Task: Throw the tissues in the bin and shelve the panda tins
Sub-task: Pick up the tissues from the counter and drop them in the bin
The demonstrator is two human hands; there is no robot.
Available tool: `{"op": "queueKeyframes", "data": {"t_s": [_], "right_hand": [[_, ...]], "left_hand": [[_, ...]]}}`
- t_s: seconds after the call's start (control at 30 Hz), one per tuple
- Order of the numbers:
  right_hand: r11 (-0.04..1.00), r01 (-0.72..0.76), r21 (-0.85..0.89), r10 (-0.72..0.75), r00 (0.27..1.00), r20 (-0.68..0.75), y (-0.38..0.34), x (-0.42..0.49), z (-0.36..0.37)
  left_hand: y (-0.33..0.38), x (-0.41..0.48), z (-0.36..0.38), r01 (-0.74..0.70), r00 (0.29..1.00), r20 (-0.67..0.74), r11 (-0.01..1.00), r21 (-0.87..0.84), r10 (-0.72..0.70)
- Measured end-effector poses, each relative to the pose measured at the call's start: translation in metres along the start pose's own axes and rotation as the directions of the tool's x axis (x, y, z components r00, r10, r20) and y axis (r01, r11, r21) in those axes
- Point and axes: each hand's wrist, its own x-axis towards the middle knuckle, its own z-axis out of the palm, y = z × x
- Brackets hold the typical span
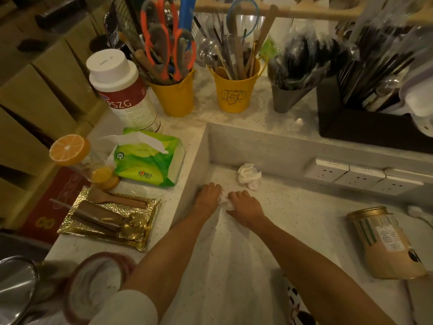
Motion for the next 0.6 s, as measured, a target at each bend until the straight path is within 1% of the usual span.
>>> {"op": "queueKeyframes", "data": {"t_s": [0.07,0.13,0.17,0.2,0.23,0.3,0.37,0.43,0.47,0.53,0.6], "right_hand": [[0.998,0.035,-0.059,-0.042,0.991,-0.127,0.004,0.002,-0.004],[0.992,0.017,-0.126,-0.047,0.968,-0.247,0.017,0.005,-0.012],[0.989,-0.007,-0.148,-0.034,0.961,-0.273,0.024,0.009,-0.019],[0.988,-0.03,-0.152,-0.012,0.963,-0.268,0.03,0.014,-0.026],[0.99,-0.047,-0.134,0.014,0.971,-0.237,0.037,0.019,-0.033],[0.993,-0.047,-0.104,0.034,0.992,-0.12,0.047,0.031,-0.043],[0.99,-0.012,-0.14,0.016,1.0,0.026,0.052,0.04,-0.046],[0.985,-0.003,-0.17,0.023,0.993,0.116,0.051,0.046,-0.043],[0.989,-0.033,-0.141,0.052,0.99,0.135,0.049,0.048,-0.04],[0.993,-0.099,-0.071,0.107,0.987,0.12,0.044,0.052,-0.039],[0.991,-0.105,-0.08,0.113,0.987,0.11,0.039,0.053,-0.042]], "left_hand": [[0.0,0.002,0.002,0.014,1.0,-0.007,1.0,-0.023,-0.014],[0.001,0.002,0.005,0.028,0.999,-0.025,1.0,-0.003,-0.028],[0.002,0.002,0.007,0.027,0.999,-0.041,1.0,0.011,-0.027],[0.003,0.002,0.009,0.028,0.998,-0.057,0.999,0.018,-0.027],[0.004,0.003,0.012,0.032,0.997,-0.069,0.999,0.02,-0.031],[0.005,0.004,0.014,0.042,0.995,-0.089,0.999,0.017,-0.041],[0.005,0.002,0.017,0.052,0.992,-0.114,0.998,0.019,-0.05],[0.003,0.001,0.02,0.053,0.99,-0.129,0.998,0.018,-0.051],[0.002,0.001,0.022,0.053,0.99,-0.133,0.999,0.01,-0.051],[-0.002,0.002,0.023,0.049,0.989,-0.143,0.999,-0.009,-0.05],[-0.005,0.0,0.021,0.03,0.99,-0.14,0.999,-0.029,-0.033]]}}
